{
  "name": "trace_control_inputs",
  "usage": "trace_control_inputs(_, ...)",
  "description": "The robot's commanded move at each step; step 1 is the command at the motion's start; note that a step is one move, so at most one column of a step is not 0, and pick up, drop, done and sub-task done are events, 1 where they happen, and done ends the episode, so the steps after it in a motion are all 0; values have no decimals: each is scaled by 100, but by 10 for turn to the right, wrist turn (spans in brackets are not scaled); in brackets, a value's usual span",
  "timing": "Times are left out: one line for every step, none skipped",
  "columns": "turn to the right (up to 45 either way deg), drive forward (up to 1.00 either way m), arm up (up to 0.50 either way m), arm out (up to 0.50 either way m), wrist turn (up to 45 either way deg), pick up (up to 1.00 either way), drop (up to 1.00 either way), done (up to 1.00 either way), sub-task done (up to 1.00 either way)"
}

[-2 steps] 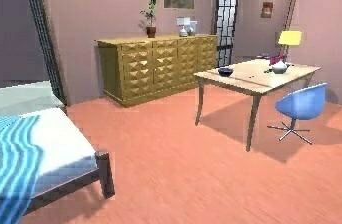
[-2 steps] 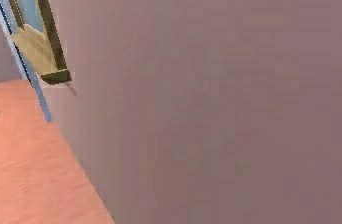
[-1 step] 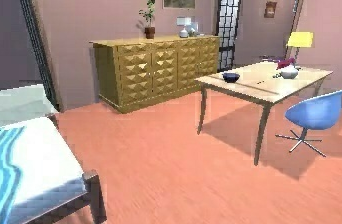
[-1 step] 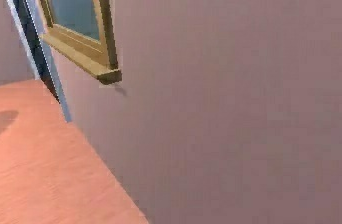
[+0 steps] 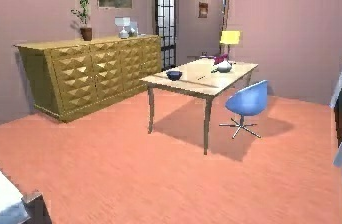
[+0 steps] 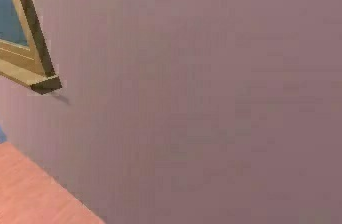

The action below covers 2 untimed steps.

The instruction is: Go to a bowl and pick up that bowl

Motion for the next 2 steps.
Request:
trace_control_inputs(0,100,0,0,0,0,0,0,0)
trace_control_inputs(30,0,0,0,0,0,0,0,0)
